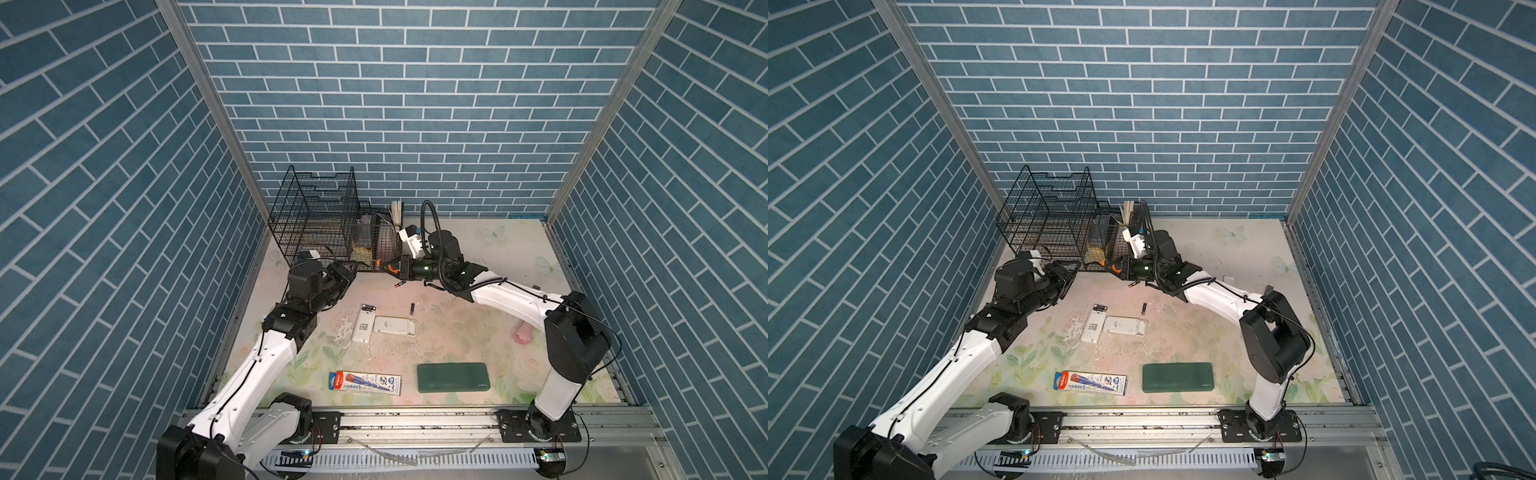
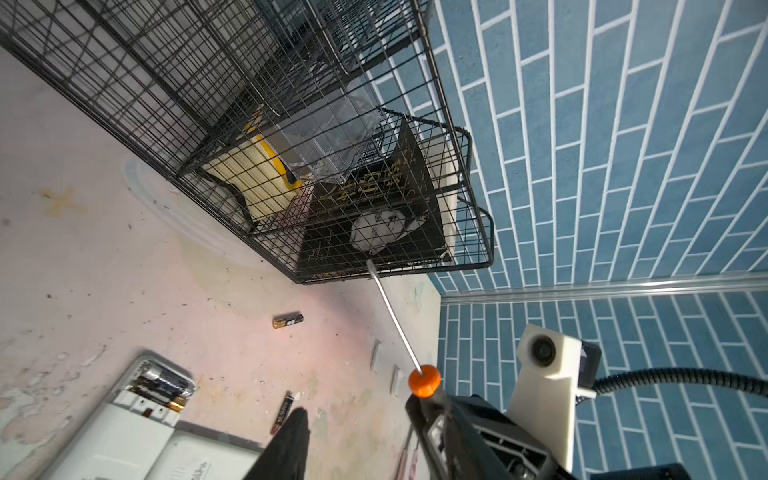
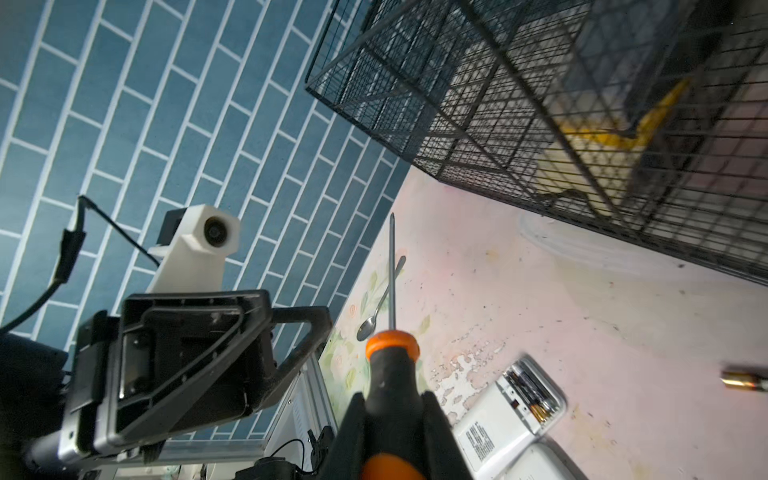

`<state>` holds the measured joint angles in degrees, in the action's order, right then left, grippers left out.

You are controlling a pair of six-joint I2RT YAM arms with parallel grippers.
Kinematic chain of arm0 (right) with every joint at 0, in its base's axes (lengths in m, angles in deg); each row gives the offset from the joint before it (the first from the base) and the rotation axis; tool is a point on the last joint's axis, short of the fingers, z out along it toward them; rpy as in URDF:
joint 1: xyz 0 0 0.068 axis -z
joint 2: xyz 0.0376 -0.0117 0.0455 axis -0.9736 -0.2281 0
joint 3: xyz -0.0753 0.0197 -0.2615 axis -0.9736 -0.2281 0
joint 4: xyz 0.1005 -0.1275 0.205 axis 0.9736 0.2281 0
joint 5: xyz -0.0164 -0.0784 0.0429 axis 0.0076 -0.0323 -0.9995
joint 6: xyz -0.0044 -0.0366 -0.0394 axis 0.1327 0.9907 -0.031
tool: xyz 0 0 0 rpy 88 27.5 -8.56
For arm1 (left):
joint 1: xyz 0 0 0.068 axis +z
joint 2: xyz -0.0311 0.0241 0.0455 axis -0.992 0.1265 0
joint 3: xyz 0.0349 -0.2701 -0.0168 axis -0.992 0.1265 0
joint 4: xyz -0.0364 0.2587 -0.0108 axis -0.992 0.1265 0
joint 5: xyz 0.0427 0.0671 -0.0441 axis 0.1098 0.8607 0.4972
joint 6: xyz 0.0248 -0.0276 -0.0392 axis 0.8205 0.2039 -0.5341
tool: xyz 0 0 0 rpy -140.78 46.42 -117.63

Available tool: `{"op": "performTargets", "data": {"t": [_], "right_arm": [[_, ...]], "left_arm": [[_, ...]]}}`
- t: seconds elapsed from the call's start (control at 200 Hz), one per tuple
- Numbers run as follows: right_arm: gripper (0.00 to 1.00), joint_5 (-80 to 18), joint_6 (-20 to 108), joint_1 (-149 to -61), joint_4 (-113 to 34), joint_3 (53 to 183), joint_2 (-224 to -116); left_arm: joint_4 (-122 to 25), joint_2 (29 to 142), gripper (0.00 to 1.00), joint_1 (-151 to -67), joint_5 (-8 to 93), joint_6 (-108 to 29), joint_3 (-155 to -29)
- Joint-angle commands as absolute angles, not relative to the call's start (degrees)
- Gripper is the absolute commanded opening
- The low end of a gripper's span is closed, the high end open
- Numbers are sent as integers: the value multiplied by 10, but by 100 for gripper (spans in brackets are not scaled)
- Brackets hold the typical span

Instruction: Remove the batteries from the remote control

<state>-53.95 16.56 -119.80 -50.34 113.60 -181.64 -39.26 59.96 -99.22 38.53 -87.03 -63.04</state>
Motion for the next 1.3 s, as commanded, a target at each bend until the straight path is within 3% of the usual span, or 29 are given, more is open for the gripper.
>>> {"op": "performTargets", "data": {"t": [0.0, 0.17, 0.38, 0.495, 0.825, 1.295], "right_arm": [[0, -545, 149, -1192, -478, 1110, -1768], [0, -568, 177, -1175, -317, 1109, -1718], [0, -563, 236, -1176, -139, 1117, -1673], [0, -554, 254, -1183, -109, 1107, -1668], [0, -554, 277, -1199, -98, 1093, -1701], [0, -543, 292, -1210, -102, 1109, -1743]], "left_arm": [[-334, 579, 56, -989, 366, -777, -646], [-247, 555, 59, -991, 338, -673, -610], [-166, 533, 62, -1048, 414, -590, -549], [-168, 543, 69, -1104, 463, -578, -527], [-163, 656, 69, -1189, 539, -548, -536], [-199, 768, 69, -1206, 610, -541, -539]]}}
